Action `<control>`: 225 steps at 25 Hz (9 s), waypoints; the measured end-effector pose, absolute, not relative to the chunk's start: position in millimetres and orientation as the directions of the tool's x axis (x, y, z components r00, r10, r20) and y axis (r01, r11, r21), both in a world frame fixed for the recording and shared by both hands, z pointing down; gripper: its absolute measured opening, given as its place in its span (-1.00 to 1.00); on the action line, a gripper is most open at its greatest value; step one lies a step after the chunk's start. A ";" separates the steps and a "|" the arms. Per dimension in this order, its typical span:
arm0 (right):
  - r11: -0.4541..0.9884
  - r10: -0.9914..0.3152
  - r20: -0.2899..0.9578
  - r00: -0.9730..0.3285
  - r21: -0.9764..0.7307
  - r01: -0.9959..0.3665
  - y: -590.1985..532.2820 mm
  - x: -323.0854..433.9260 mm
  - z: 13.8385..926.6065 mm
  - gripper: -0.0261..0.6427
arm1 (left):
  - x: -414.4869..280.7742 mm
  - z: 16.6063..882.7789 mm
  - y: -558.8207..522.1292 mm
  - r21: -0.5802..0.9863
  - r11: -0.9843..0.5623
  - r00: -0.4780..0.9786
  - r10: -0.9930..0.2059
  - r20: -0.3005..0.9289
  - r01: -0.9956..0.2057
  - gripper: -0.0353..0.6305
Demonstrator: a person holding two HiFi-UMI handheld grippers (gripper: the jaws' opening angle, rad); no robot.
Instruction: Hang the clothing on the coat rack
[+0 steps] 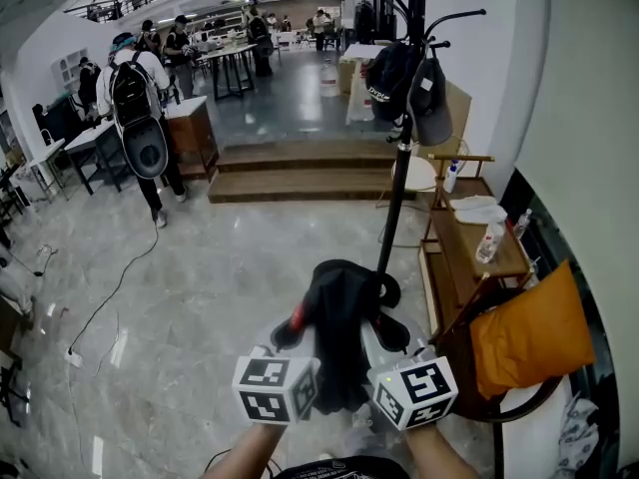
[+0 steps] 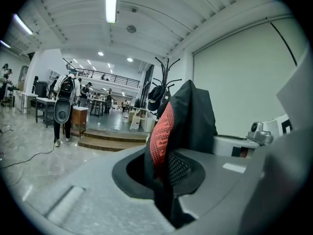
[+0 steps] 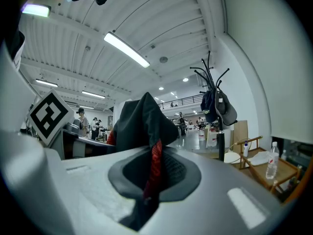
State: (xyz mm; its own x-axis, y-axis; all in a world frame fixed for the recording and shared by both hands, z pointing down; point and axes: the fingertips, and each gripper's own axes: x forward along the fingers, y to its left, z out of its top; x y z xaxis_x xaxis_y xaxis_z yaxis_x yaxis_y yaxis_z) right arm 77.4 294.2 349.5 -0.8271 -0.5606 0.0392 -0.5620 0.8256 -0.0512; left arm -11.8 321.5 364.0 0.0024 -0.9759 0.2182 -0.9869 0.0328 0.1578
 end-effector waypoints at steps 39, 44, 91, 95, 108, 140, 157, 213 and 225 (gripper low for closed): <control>0.829 -0.555 0.002 -0.832 -0.079 -0.553 64.4 102.2 335.1 -0.85 | 12.1 354.8 90.3 0.135 0.034 -0.002 -0.972 0.234 -0.990 -0.80; 0.829 -0.555 -0.003 -0.832 -0.083 -0.553 49.0 108.1 335.6 -0.85 | 17.3 355.6 73.4 0.137 0.032 0.001 -0.971 0.237 -0.990 -0.80; 0.647 -0.758 0.062 -0.649 -0.049 -0.761 -116.4 43.9 335.4 -0.85 | -54.9 358.7 -121.4 0.211 -0.220 0.269 -0.932 0.242 -0.952 -0.80; 0.619 -0.782 0.065 -0.620 -0.046 -0.784 -126.4 35.2 335.1 -0.84 | -63.9 358.3 -134.7 0.214 -0.253 0.302 -0.922 0.241 -0.944 -0.80; 0.523 -0.849 0.069 -0.524 -0.028 -0.852 -149.6 12.5 334.2 -0.85 | -88.9 357.1 -167.8 0.221 -0.349 0.397 -0.887 0.234 -0.911 -0.80; 0.427 -0.903 0.030 -0.428 -0.041 -0.903 -205.3 8.9 339.6 -0.85 | -96.2 359.6 -232.6 0.189 -0.429 0.464 -0.859 0.217 -0.883 -0.80; 0.432 -0.900 0.036 -0.434 -0.052 -0.901 -244.1 16.9 343.8 -0.85 | -88.7 362.1 -272.8 0.191 -0.424 0.460 -0.860 0.223 -0.885 -0.80; 0.481 -0.874 0.047 -0.484 -0.062 -0.874 -327.7 17.6 360.8 -0.85 | -71.4 375.5 -353.0 0.185 -0.412 0.448 -0.861 0.240 -0.892 -0.80; 0.489 -0.868 0.062 -0.493 -0.070 -0.869 -332.2 16.0 370.2 -0.85 | -65.0 381.7 -355.4 0.198 -0.418 0.458 -0.855 0.244 -0.886 -0.80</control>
State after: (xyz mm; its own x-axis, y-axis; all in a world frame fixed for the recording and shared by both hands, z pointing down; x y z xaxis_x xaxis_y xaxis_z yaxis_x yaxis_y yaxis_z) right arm 16.0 -332.2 370.2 -0.4932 -0.8677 0.0623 -0.8694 0.4892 -0.0698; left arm -65.0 -355.4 381.7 0.4579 -0.8549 0.2438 -0.8865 -0.4184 0.1978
